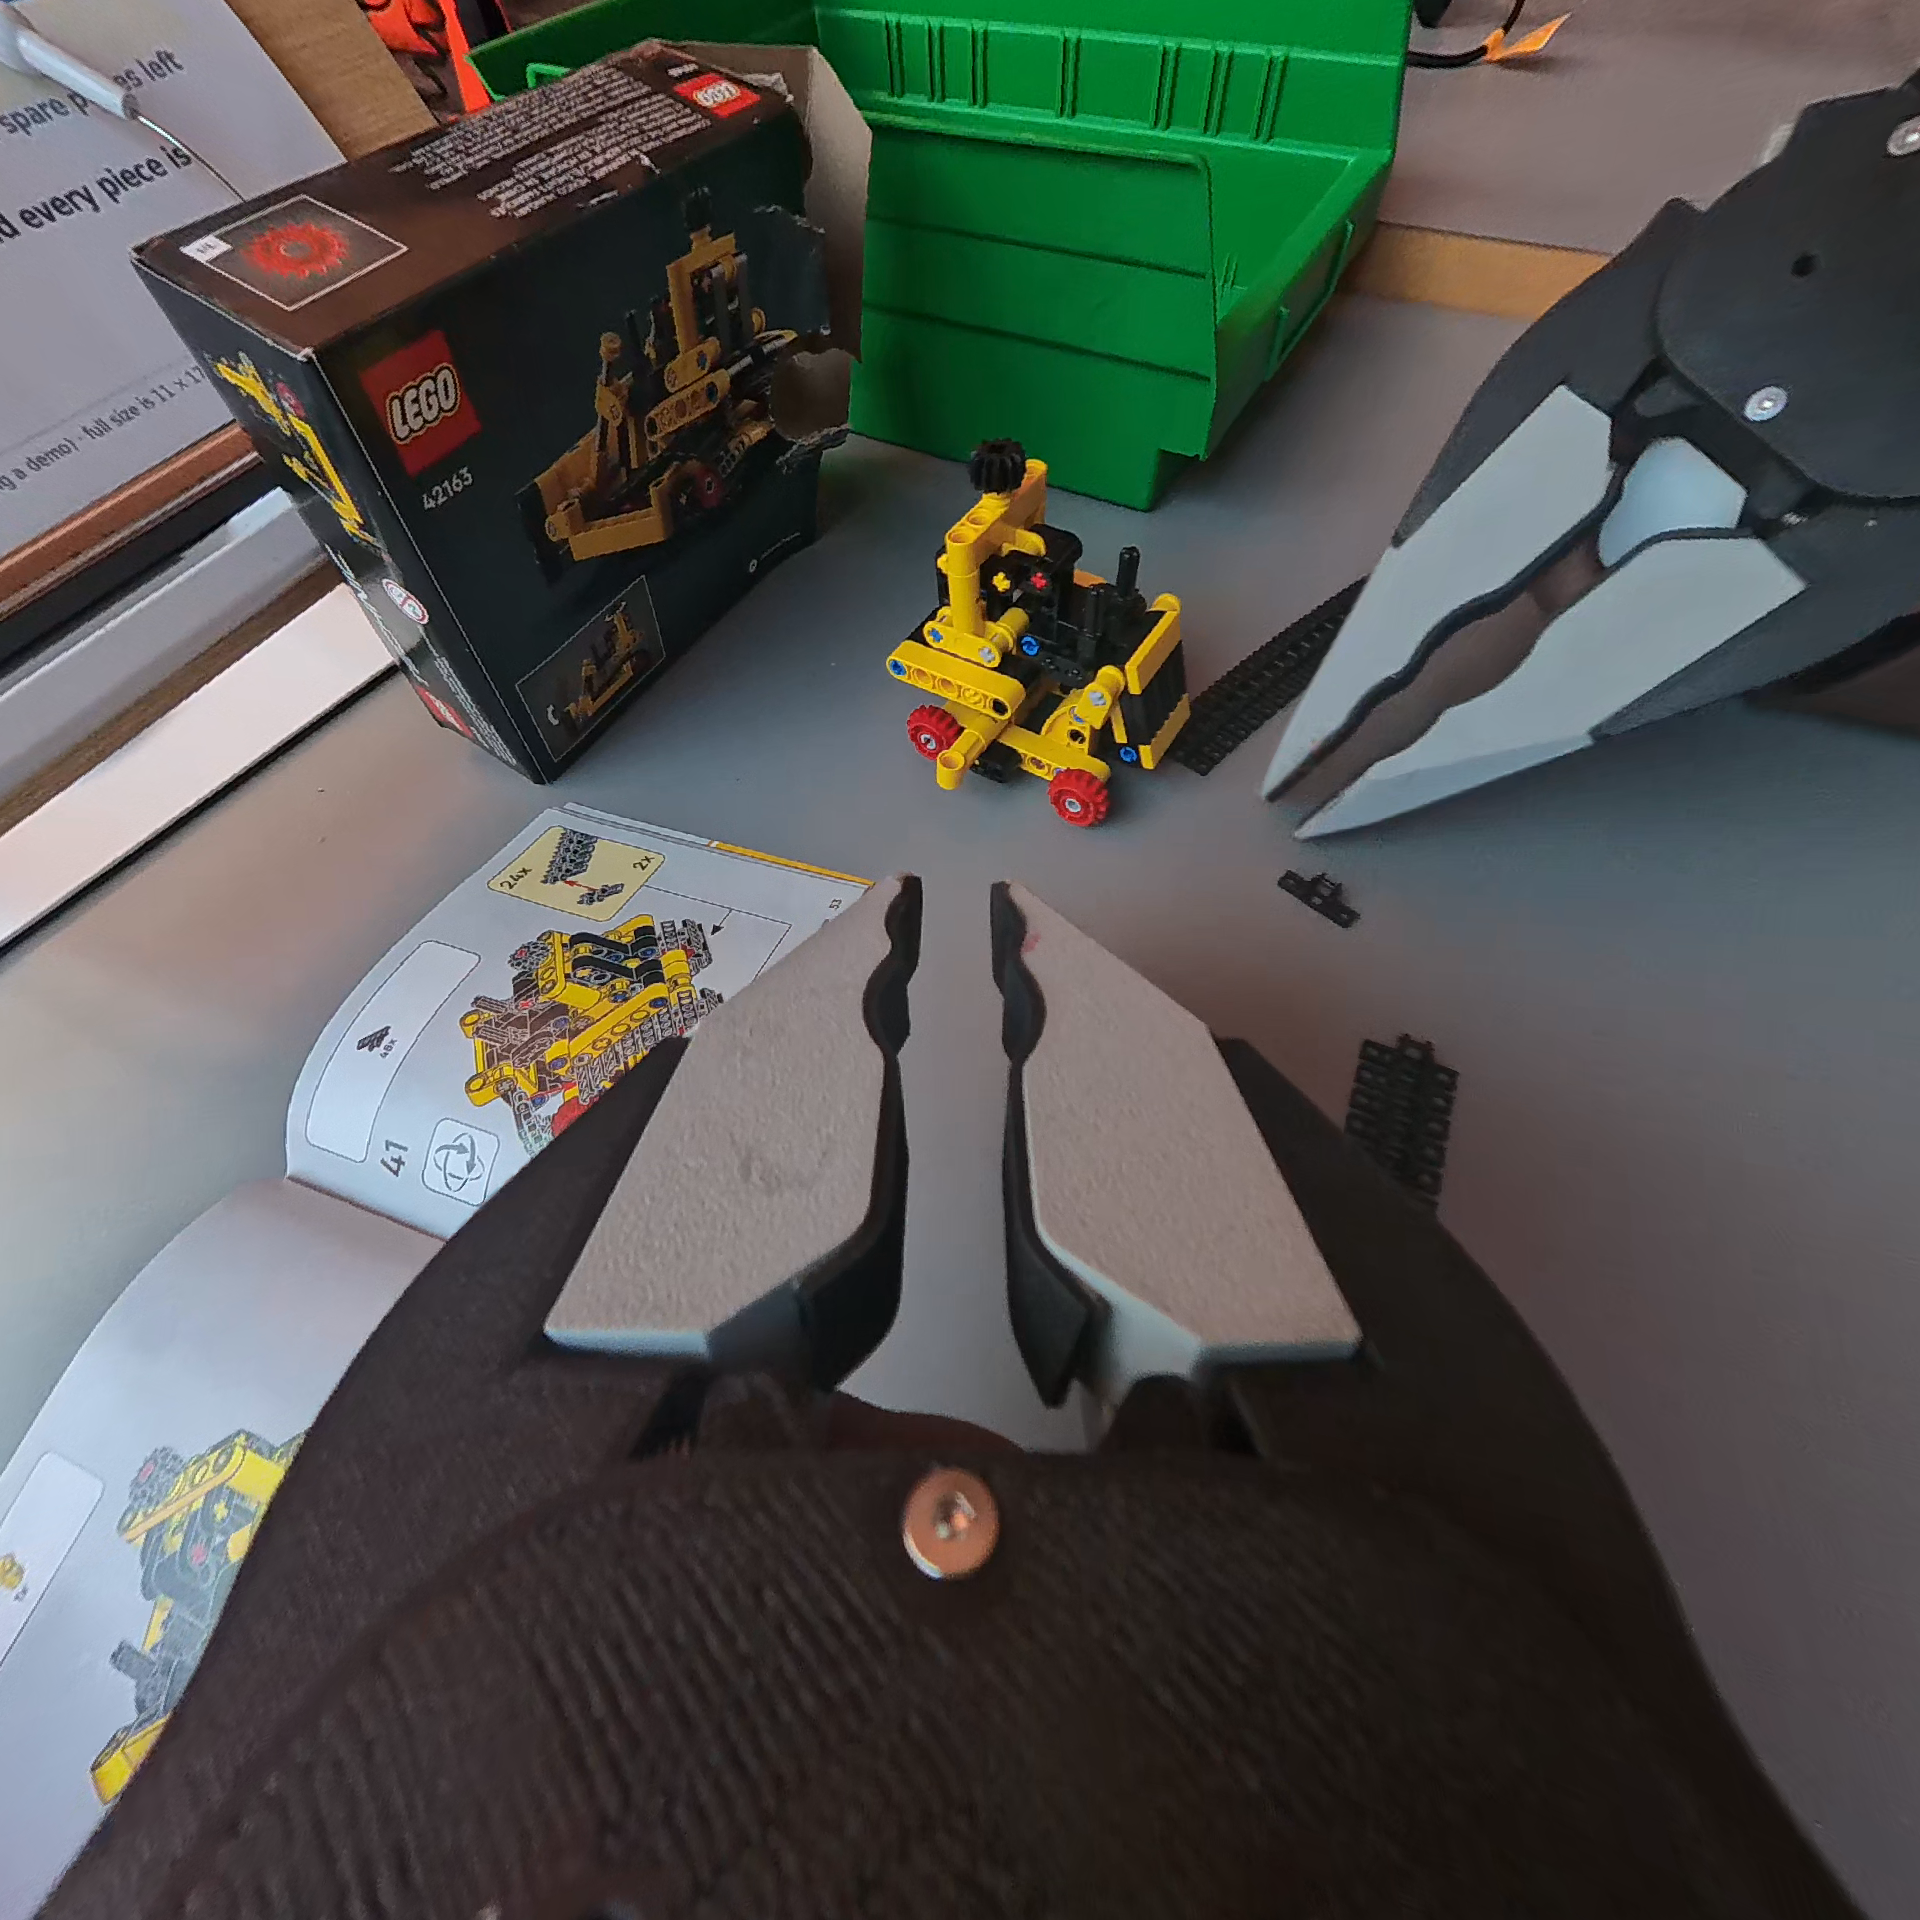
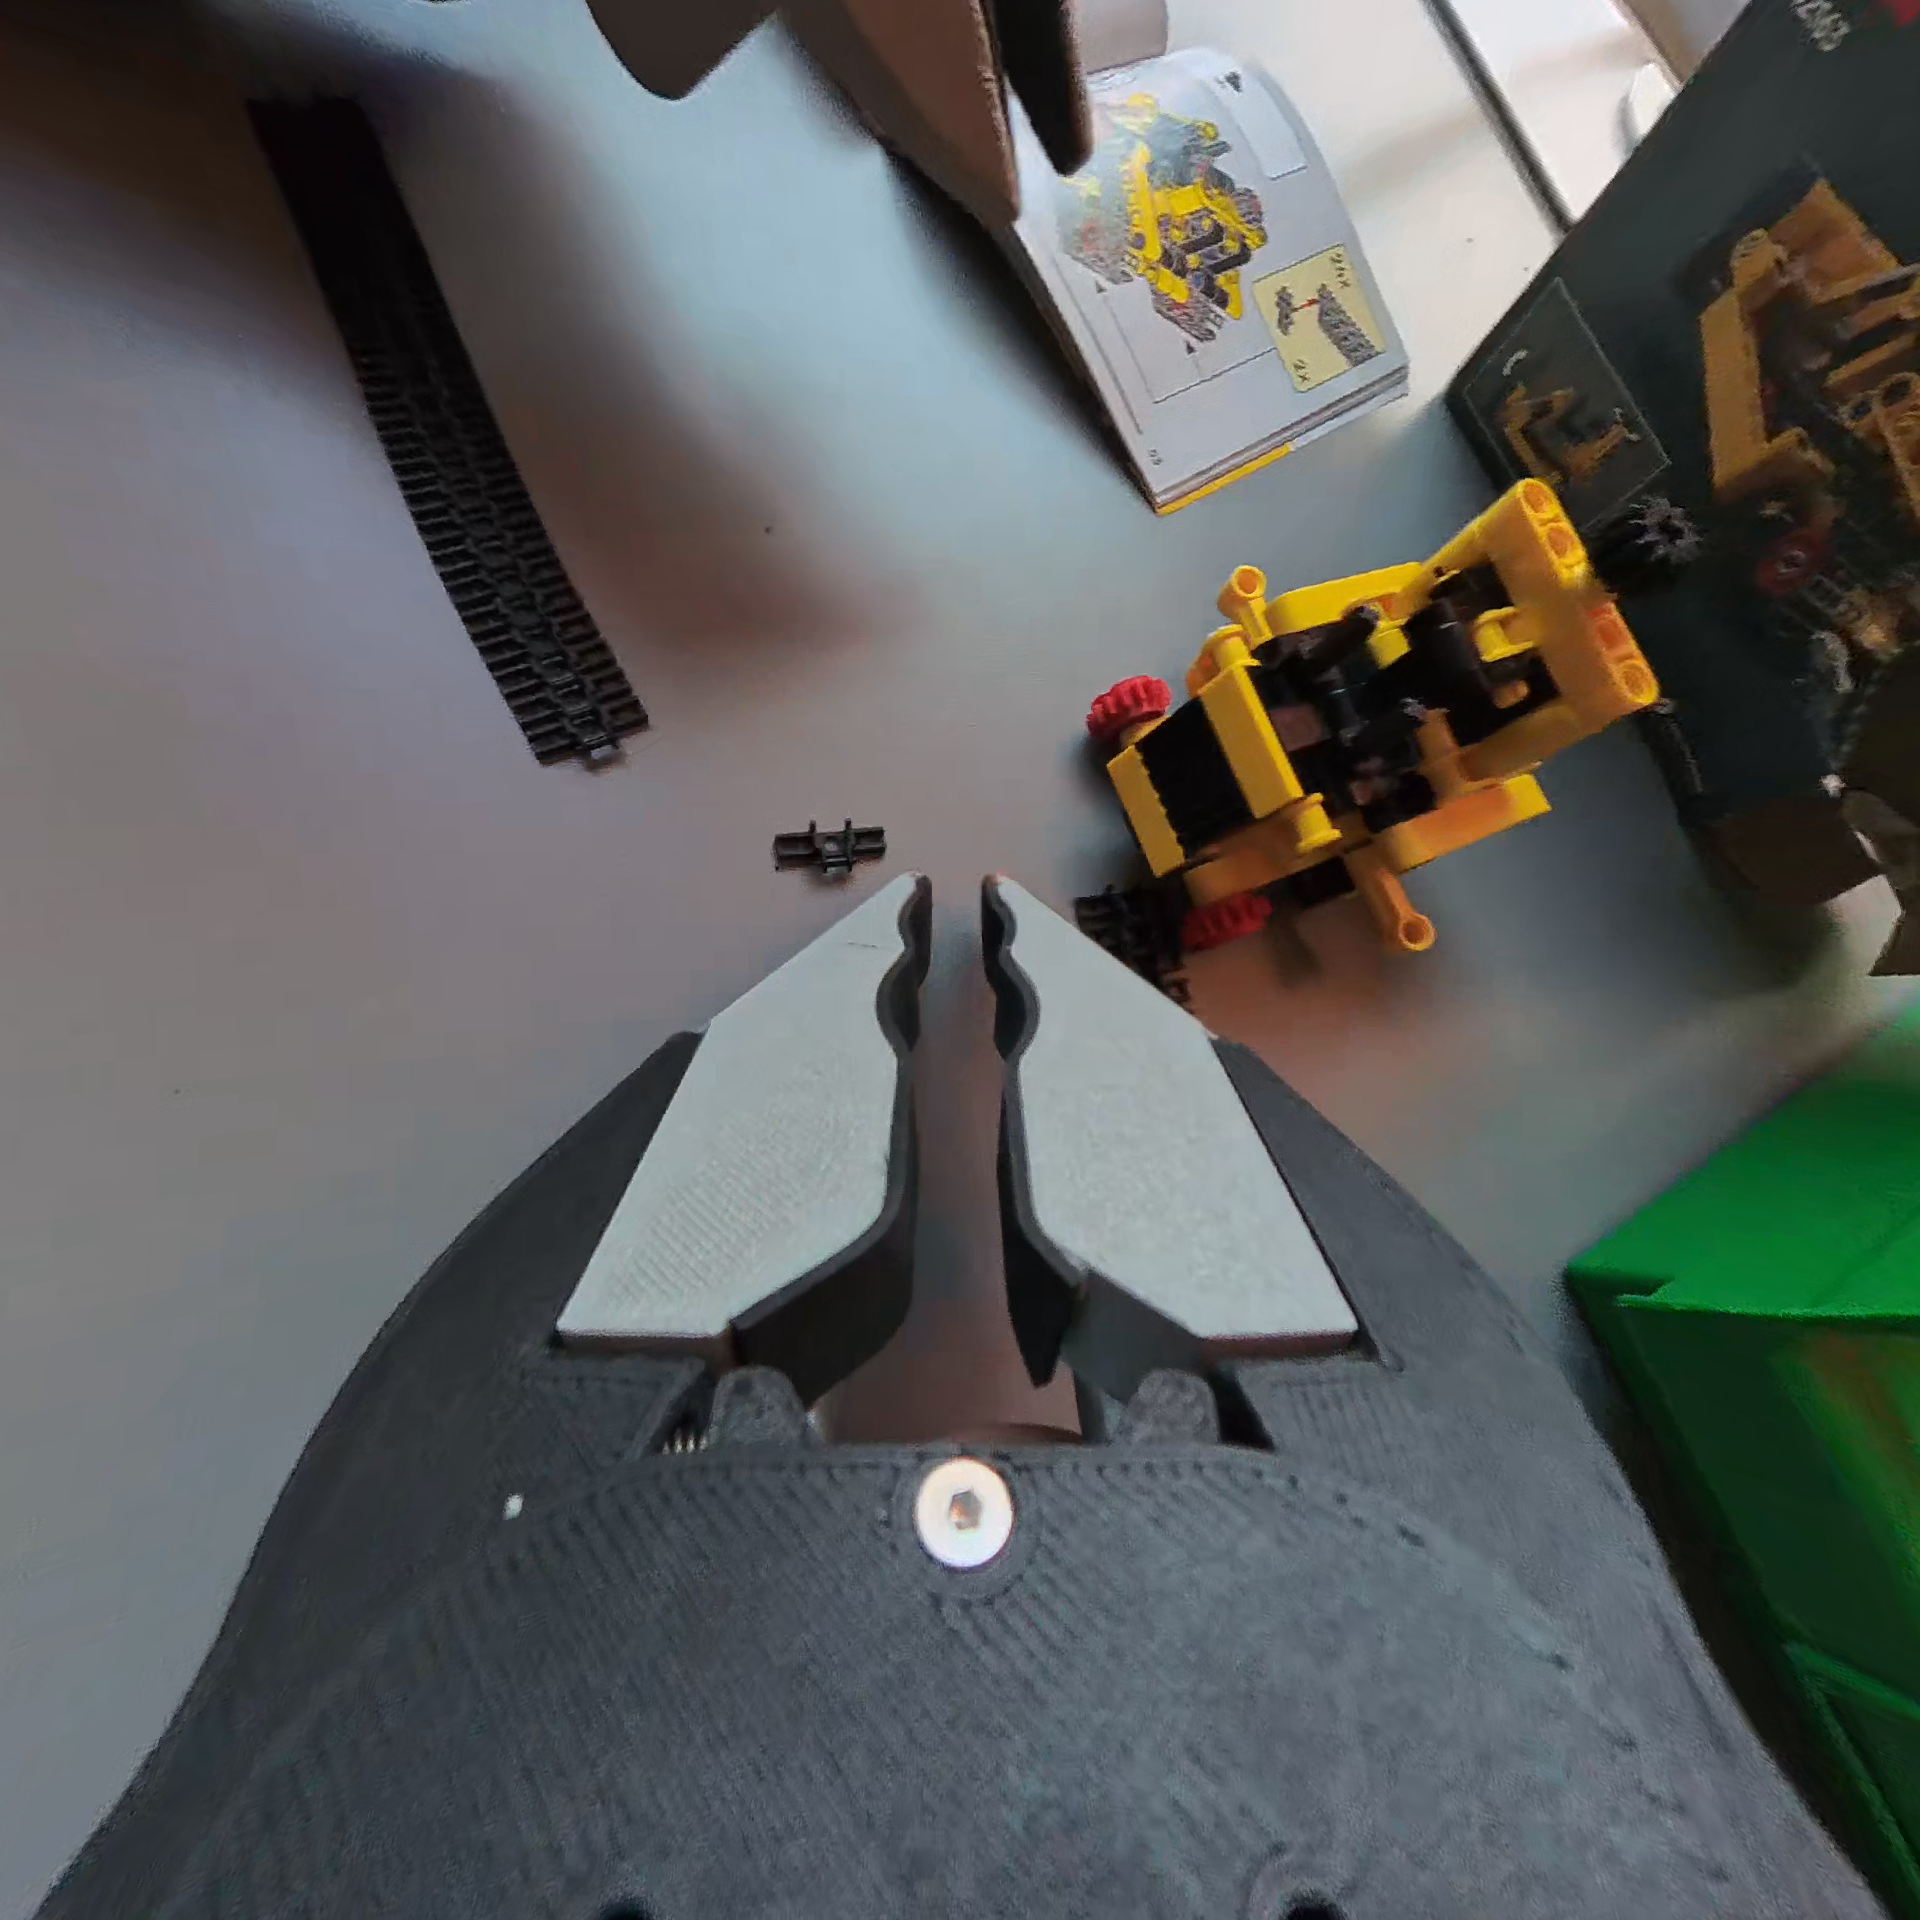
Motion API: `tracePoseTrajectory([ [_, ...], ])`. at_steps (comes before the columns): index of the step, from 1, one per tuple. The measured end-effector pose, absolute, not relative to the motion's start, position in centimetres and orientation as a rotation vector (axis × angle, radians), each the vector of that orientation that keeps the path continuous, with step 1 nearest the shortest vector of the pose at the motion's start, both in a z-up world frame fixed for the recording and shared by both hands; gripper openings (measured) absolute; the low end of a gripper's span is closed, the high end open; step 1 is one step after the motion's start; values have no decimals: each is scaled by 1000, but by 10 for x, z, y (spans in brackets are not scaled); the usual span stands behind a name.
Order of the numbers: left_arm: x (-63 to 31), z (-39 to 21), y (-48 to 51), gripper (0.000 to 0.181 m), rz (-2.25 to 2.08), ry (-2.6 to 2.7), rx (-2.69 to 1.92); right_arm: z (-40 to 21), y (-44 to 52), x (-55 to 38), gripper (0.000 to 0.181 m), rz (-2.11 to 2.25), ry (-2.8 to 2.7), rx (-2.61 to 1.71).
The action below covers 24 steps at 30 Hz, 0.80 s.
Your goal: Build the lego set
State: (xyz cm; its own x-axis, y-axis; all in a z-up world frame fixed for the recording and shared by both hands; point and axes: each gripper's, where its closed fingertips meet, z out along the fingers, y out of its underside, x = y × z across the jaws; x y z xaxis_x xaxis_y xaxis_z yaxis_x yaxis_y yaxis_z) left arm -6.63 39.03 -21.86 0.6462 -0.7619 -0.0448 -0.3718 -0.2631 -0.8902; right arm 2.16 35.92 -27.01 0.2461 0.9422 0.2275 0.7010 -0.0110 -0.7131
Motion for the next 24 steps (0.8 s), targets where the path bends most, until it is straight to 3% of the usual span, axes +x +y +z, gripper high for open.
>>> tracePoseTrajectory([
  [7, -68, -215, 390, 10, -507, 887, -1868, -258, 335, 12, 13, 660, -1510, -1764],
  [24, -56, -228, 374, 11, -562, 1019, -1897, -273, 330, 10, 5, 672, -1690, -1737],
])
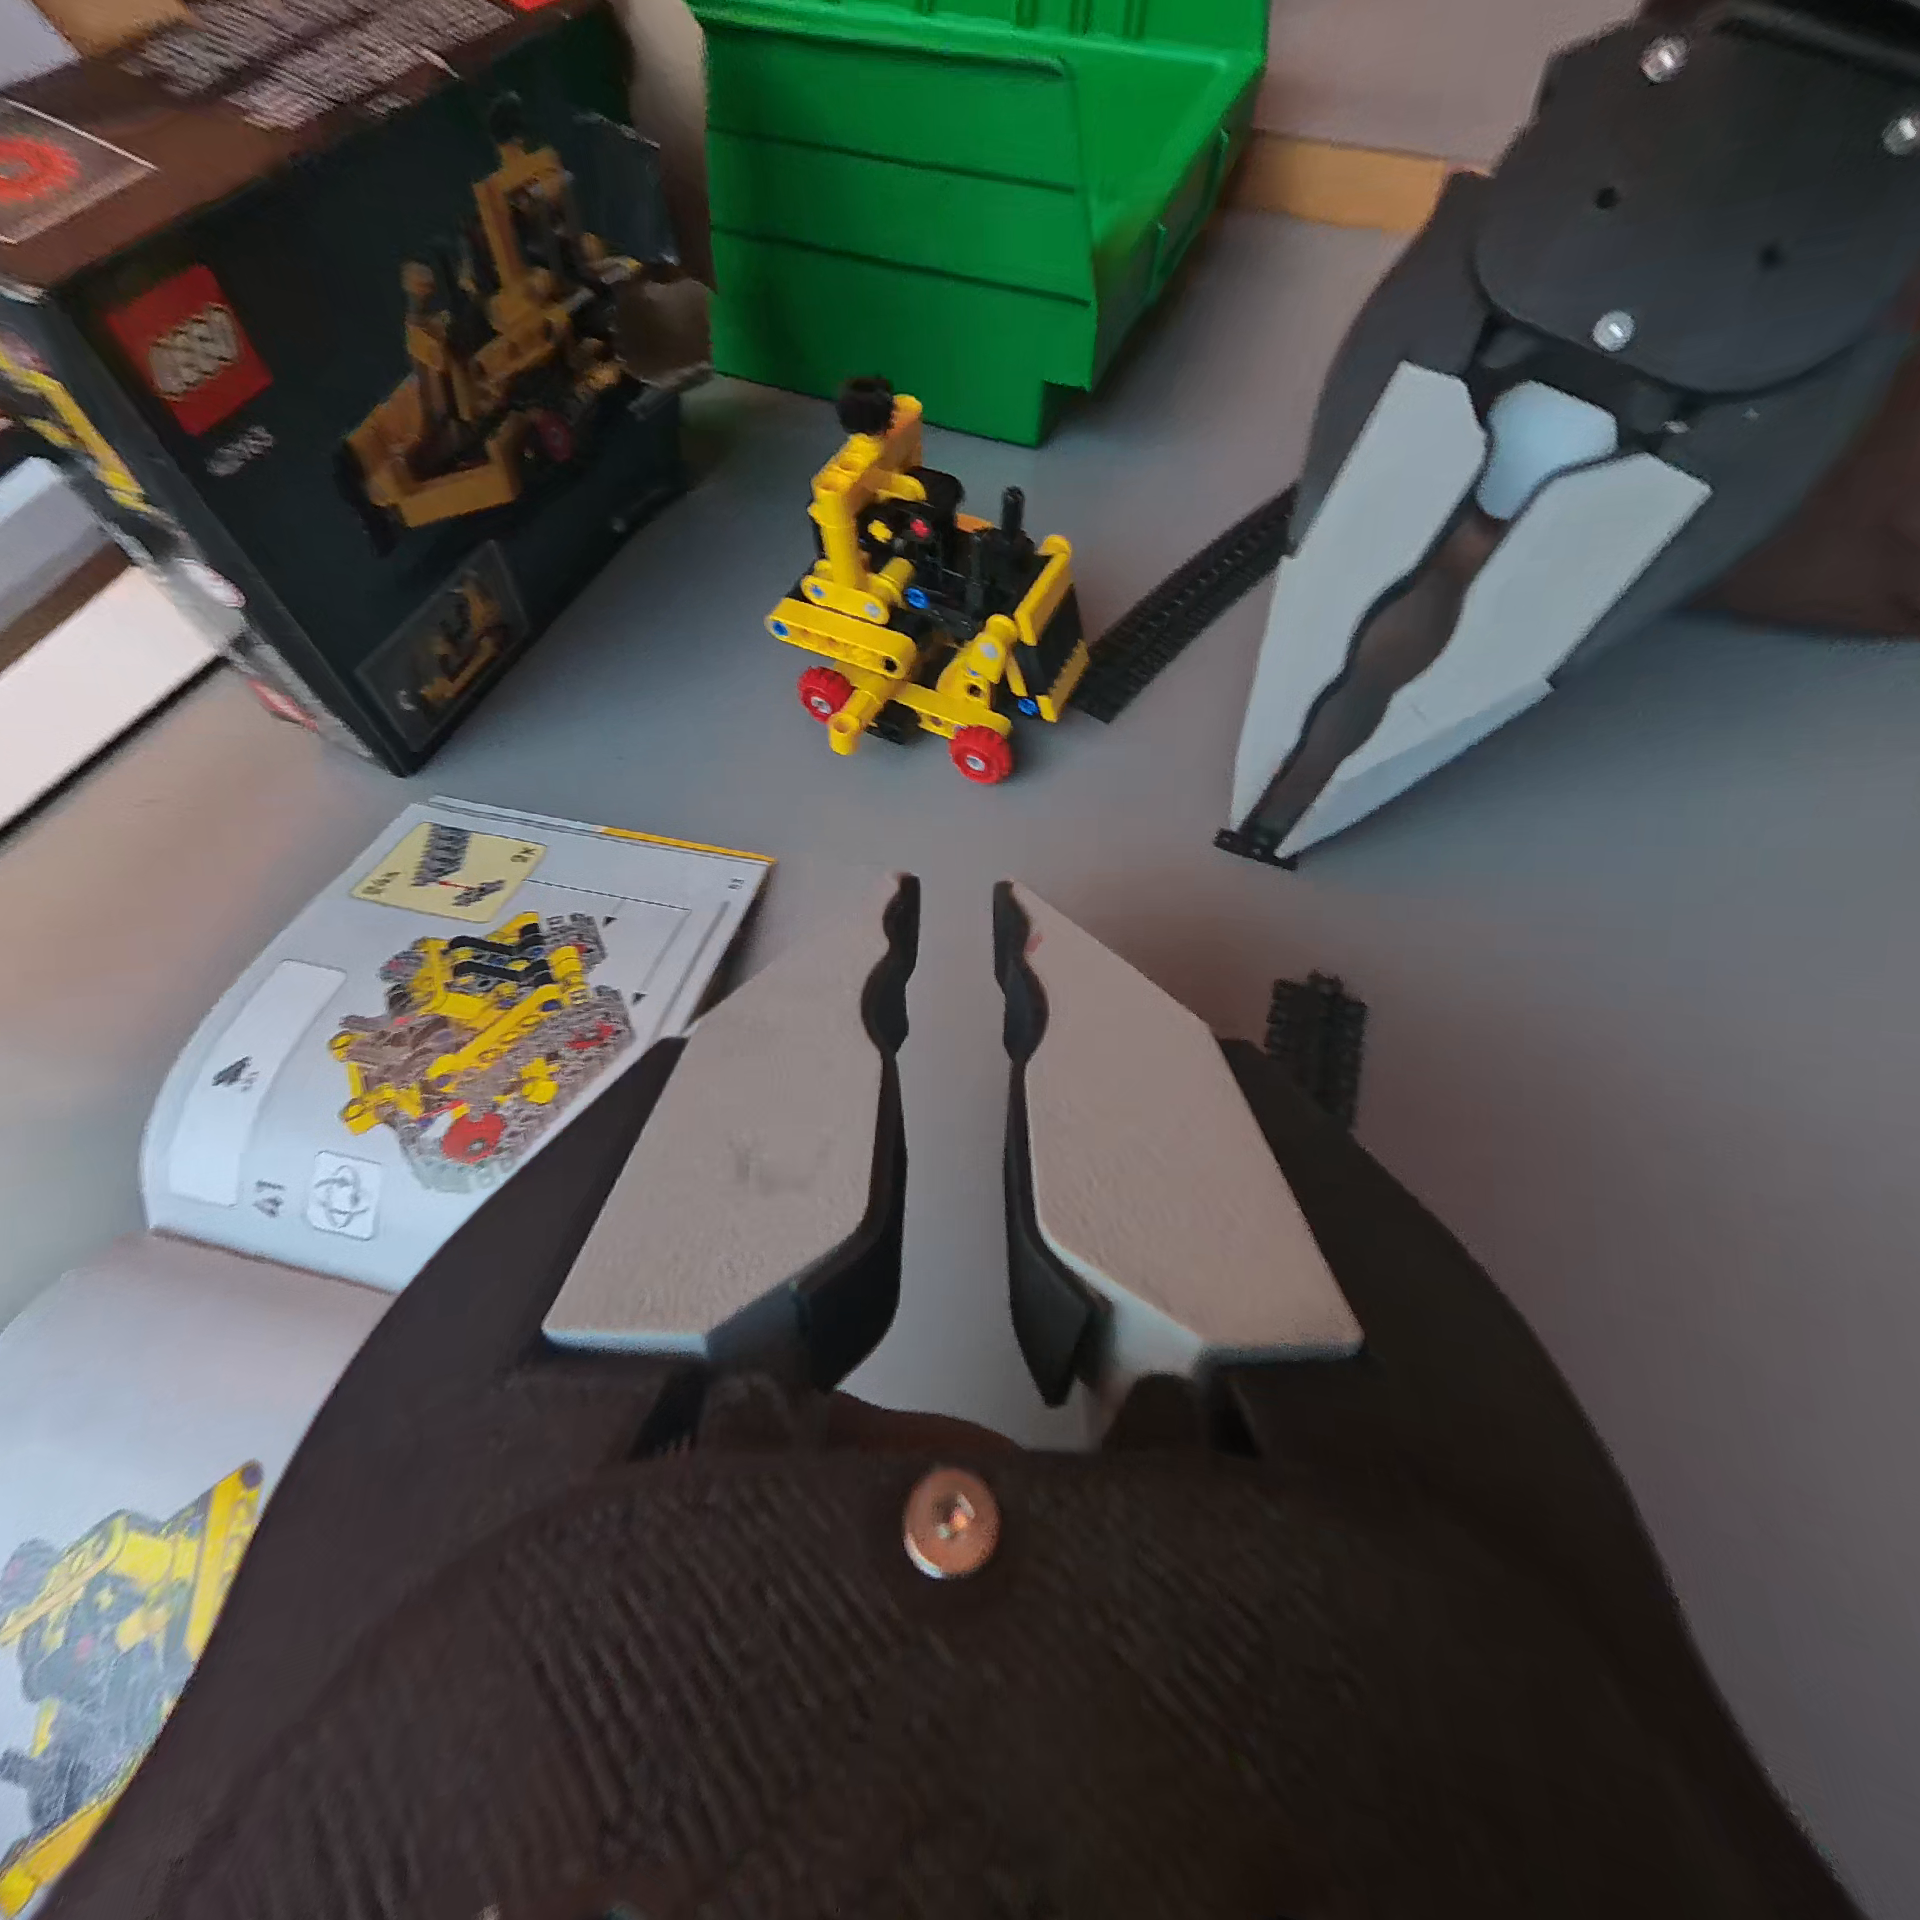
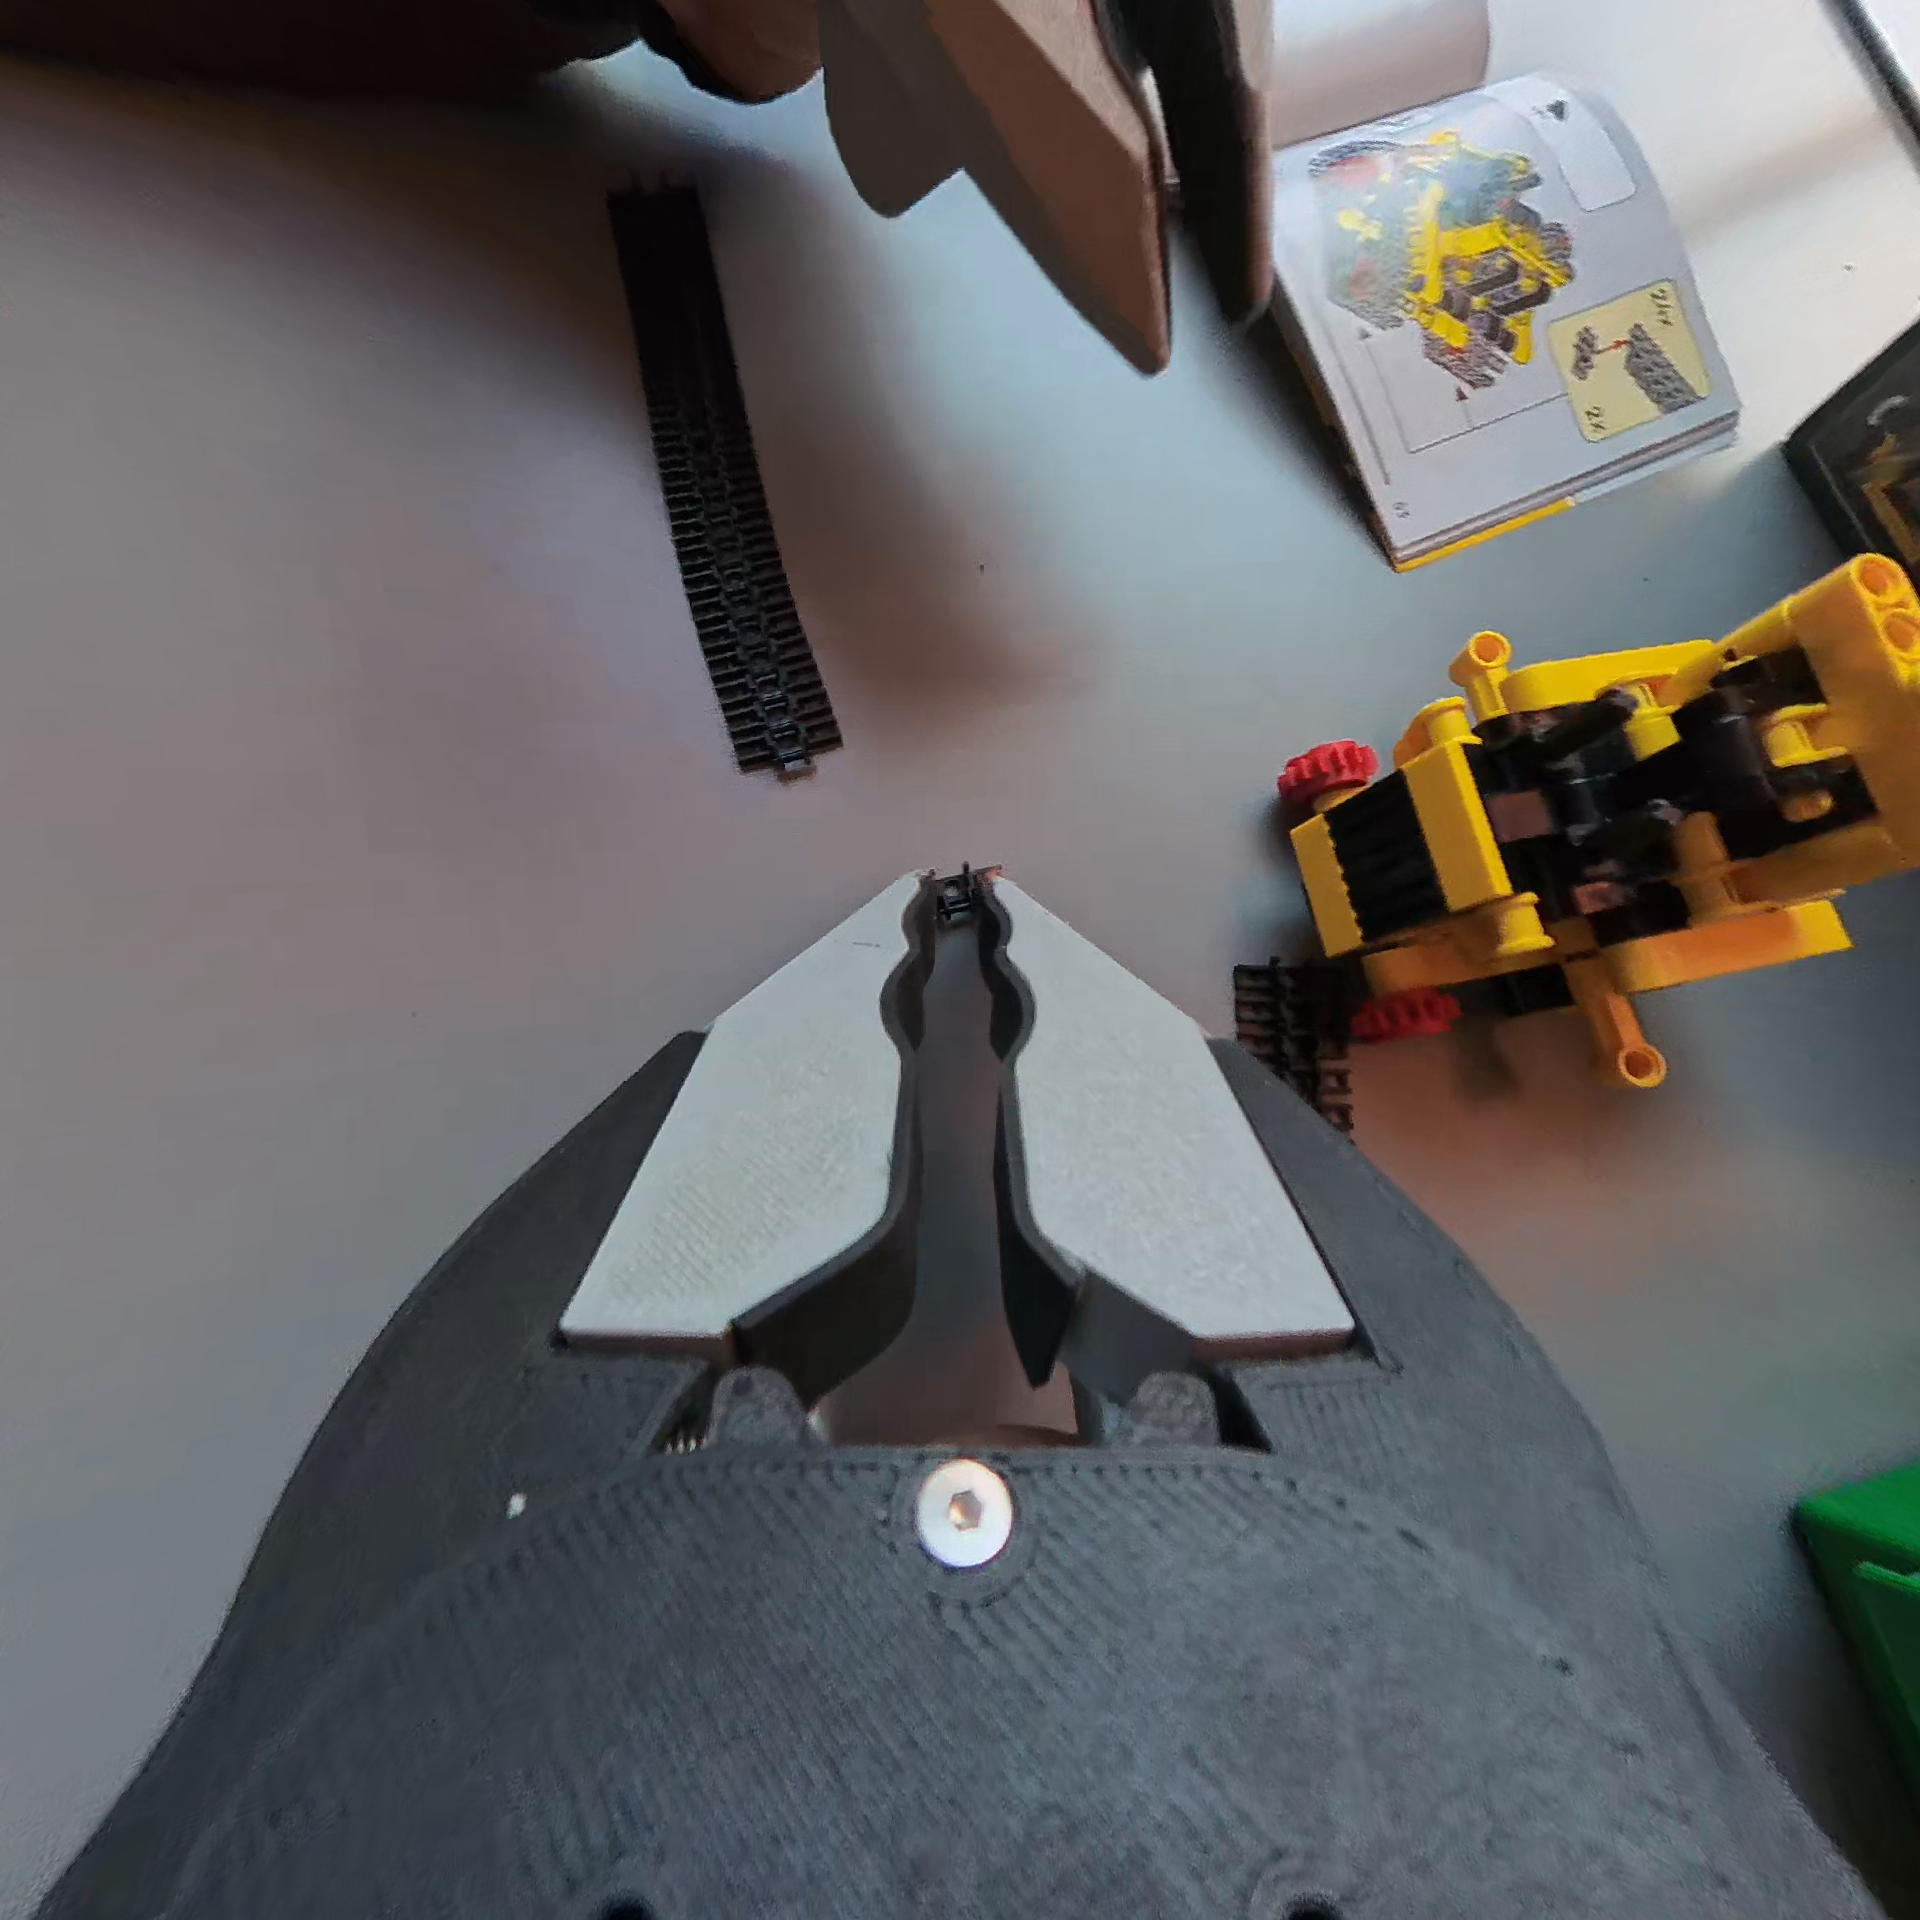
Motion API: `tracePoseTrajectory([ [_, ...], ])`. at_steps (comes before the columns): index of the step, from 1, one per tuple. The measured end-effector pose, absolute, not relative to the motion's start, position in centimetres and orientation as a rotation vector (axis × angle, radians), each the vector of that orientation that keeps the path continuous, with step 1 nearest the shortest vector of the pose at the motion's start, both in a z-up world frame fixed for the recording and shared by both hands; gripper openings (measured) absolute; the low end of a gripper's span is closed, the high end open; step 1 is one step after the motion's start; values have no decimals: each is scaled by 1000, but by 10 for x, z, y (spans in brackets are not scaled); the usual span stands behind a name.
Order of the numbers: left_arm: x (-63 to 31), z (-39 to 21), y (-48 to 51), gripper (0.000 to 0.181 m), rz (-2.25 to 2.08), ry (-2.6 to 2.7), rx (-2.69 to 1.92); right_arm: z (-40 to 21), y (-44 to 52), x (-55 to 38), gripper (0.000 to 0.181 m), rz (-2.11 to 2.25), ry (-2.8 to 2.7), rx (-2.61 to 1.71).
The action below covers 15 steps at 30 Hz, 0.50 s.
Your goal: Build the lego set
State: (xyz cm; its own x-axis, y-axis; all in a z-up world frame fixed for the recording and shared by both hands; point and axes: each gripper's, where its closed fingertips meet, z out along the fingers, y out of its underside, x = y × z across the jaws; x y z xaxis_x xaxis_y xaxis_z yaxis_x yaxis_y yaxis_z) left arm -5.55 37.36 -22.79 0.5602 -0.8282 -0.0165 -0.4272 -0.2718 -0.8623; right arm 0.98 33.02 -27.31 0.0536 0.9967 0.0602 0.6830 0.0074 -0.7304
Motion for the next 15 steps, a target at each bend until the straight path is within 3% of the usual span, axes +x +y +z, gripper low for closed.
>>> tracePoseTrajectory([
  [15, -17, -260, 303, 9, -636, 1507, -1835, -273, 311, 1, 5, 694, -1793, -1604],
])
